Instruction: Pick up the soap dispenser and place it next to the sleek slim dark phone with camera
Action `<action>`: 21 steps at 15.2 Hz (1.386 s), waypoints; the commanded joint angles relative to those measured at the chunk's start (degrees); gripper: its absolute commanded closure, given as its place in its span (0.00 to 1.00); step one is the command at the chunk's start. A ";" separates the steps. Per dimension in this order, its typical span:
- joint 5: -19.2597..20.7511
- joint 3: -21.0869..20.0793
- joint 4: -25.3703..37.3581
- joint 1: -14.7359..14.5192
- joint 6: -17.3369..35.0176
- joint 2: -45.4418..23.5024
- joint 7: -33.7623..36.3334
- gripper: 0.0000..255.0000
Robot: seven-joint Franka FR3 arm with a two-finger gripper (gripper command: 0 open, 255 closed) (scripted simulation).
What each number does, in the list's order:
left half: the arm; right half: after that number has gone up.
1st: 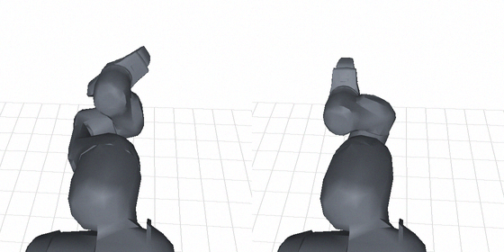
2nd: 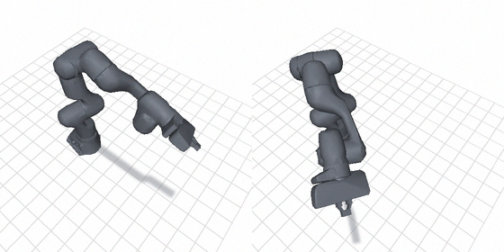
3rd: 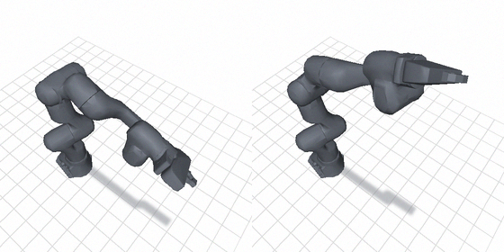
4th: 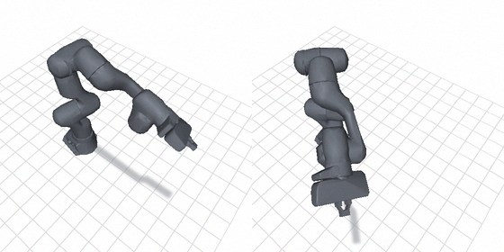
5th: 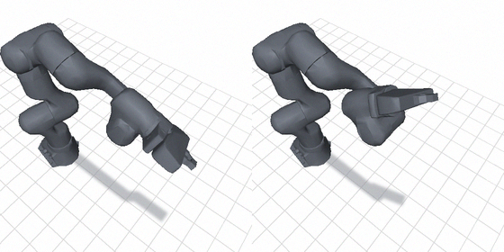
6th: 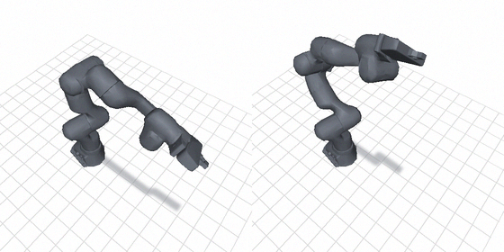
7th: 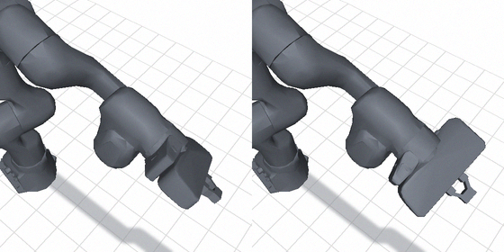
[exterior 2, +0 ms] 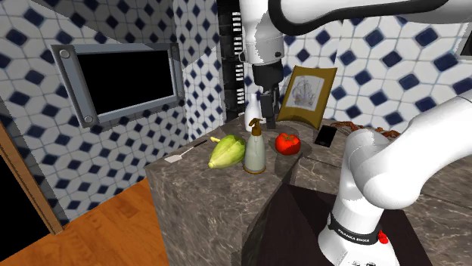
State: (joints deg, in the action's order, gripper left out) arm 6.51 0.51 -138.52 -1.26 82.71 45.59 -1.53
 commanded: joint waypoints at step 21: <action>10.16 38.63 4.76 -5.92 27.14 -17.69 -52.16 0.00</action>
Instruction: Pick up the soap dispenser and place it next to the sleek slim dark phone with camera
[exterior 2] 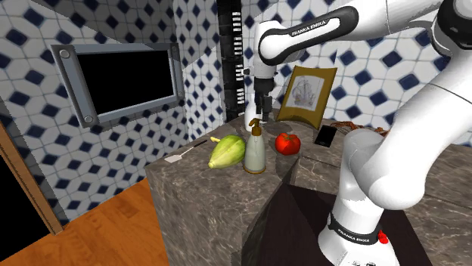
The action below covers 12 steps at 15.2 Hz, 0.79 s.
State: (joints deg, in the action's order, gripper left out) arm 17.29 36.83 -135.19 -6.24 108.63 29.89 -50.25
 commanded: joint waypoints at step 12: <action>-3.99 9.37 0.39 -4.34 10.21 -9.51 -11.28 0.00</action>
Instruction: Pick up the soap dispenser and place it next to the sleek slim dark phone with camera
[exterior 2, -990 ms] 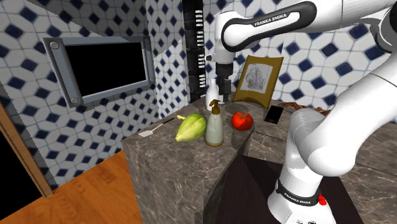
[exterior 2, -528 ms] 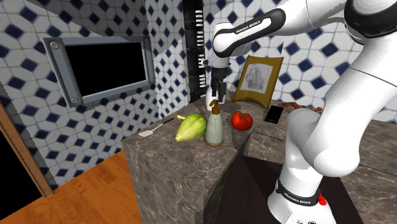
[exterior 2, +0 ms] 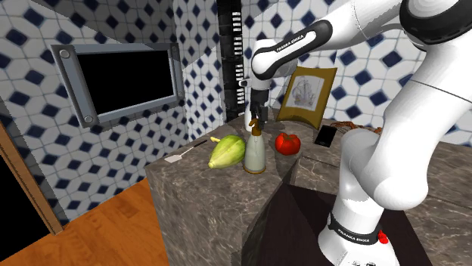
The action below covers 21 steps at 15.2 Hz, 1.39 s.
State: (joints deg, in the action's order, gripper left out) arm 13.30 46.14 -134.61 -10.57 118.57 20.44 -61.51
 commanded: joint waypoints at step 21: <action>0.37 -1.36 2.45 0.35 -3.90 1.64 0.67 1.00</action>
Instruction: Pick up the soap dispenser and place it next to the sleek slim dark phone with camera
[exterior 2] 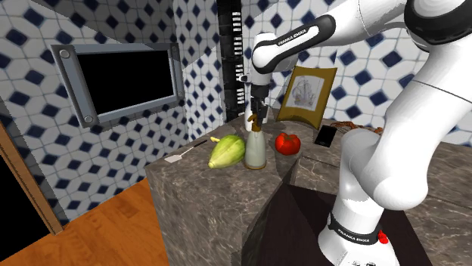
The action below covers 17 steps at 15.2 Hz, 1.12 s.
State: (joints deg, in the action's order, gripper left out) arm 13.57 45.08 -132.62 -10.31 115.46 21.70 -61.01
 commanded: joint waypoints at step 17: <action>-0.39 -3.91 11.44 0.08 -14.20 2.93 1.06 1.00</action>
State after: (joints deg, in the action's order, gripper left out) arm 13.20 41.47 -121.89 -10.24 102.17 24.43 -60.06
